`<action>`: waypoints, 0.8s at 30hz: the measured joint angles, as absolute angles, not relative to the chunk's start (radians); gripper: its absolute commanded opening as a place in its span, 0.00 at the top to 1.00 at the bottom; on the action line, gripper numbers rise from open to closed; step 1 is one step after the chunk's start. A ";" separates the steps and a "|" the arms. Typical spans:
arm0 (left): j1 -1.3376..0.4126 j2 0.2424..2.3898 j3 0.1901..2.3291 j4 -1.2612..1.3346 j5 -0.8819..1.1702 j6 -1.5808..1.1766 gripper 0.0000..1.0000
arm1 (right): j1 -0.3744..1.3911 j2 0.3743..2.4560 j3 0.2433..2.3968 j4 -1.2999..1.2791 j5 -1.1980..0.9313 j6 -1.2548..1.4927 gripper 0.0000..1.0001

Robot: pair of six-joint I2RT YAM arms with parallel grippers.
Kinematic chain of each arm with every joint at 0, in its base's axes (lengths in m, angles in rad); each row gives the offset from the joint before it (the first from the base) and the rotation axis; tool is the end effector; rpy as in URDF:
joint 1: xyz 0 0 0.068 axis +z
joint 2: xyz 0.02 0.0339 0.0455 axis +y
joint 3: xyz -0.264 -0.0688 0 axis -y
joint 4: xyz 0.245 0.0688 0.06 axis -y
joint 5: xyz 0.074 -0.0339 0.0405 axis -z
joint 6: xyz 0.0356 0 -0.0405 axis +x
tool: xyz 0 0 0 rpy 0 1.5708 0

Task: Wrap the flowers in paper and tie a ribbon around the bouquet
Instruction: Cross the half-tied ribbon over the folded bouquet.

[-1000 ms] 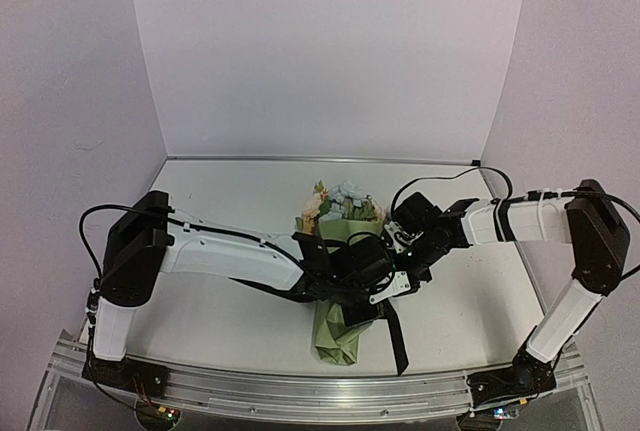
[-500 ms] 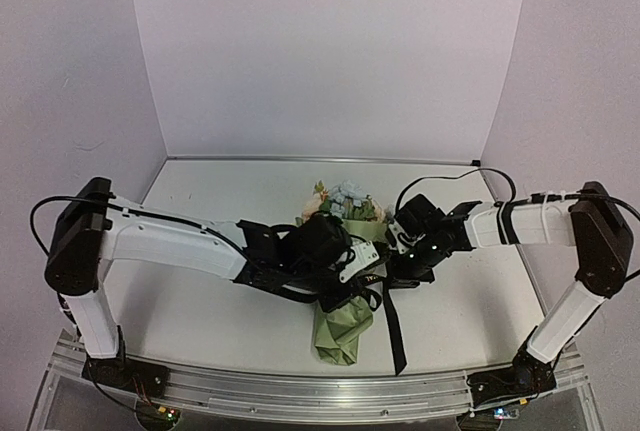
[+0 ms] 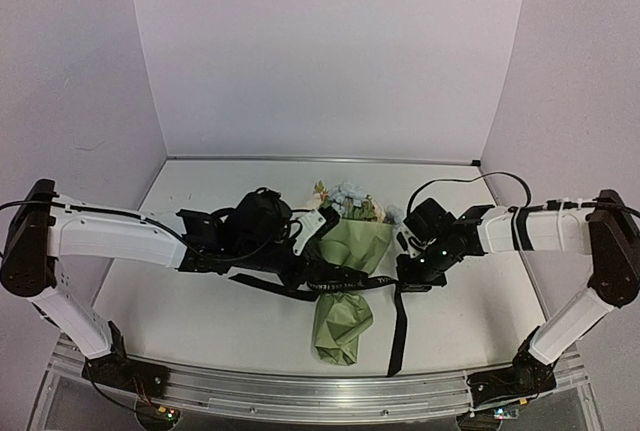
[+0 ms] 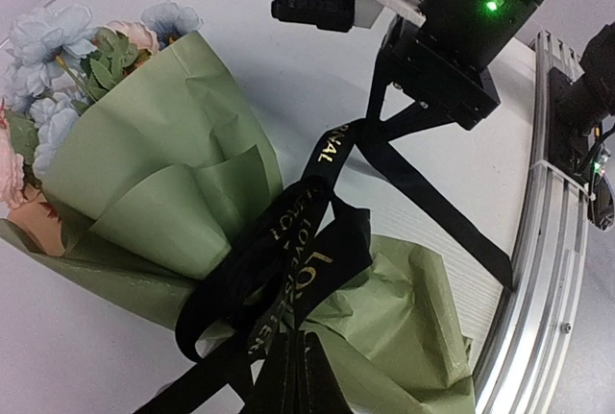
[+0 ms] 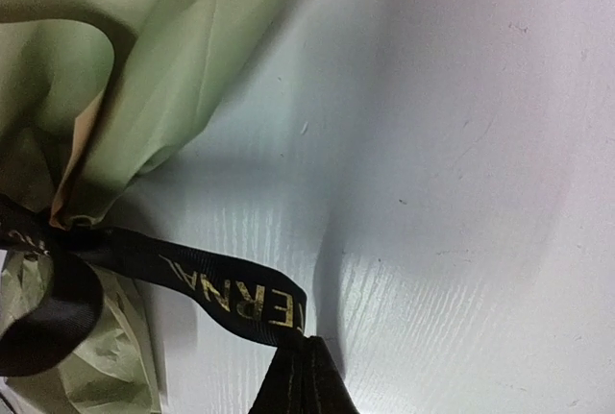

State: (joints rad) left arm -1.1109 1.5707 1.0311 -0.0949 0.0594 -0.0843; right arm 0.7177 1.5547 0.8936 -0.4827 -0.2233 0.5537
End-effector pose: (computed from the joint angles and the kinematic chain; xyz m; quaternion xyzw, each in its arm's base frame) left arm 0.1531 -0.3139 0.2382 0.4497 0.7705 -0.2757 0.3580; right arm 0.2140 0.1973 0.1754 -0.1031 0.9660 0.2126 0.1048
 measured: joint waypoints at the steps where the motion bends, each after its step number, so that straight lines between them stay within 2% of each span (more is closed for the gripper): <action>1: -1.108 1.561 1.026 -0.089 0.060 -0.088 1.00 | 0.718 1.554 0.894 -0.489 -0.222 0.554 1.00; 18: -1.072 1.489 1.012 0.009 0.058 -0.132 1.00 | 0.718 1.517 0.885 -0.593 -0.166 0.523 1.00; 24: -1.072 1.489 1.012 0.009 0.150 -0.127 1.00 | 0.718 1.505 0.882 -0.619 -0.125 0.505 1.00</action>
State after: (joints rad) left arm -1.0718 1.4895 1.0119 0.0086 0.1502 -0.1266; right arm 0.7177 1.5048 0.8822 -0.6187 -0.1252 0.5049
